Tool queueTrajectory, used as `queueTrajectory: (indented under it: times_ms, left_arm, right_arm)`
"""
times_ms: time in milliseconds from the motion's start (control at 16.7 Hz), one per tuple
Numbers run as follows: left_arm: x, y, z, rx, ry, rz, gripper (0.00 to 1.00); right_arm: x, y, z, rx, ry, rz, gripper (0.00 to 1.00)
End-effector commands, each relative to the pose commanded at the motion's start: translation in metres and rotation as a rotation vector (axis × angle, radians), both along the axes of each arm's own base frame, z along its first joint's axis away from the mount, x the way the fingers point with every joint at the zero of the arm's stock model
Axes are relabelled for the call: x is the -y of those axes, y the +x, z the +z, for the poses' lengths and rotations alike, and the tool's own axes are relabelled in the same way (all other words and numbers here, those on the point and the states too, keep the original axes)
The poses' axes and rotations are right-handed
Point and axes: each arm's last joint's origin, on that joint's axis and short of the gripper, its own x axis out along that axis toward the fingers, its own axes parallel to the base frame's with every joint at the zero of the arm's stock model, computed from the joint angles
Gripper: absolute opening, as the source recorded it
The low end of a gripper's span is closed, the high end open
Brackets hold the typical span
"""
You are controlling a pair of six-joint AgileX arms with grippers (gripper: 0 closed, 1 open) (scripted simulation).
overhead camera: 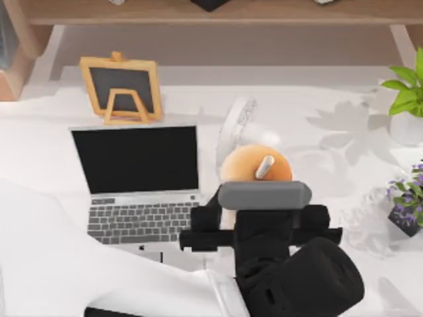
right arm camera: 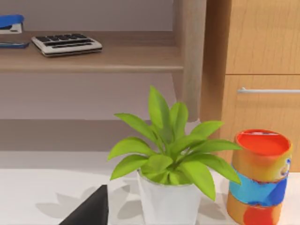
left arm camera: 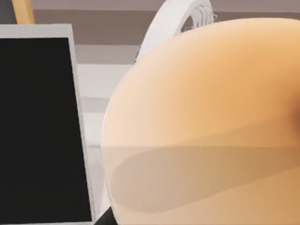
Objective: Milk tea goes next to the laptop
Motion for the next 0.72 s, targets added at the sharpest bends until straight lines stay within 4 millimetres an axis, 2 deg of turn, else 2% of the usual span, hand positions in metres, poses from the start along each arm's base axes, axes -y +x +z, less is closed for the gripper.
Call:
queueTrajectory:
  times_ms: [360, 720]
  left_arm:
    - [0.0000, 0.0000, 0.0000, 0.000, 0.000, 0.000, 0.98]
    - [0.0000, 0.0000, 0.0000, 0.000, 0.000, 0.000, 1.00]
  right_arm:
    - [0.0000, 0.0000, 0.0000, 0.000, 0.000, 0.000, 1.00]
    - [0.0000, 0.0000, 0.0000, 0.000, 0.000, 0.000, 1.00]
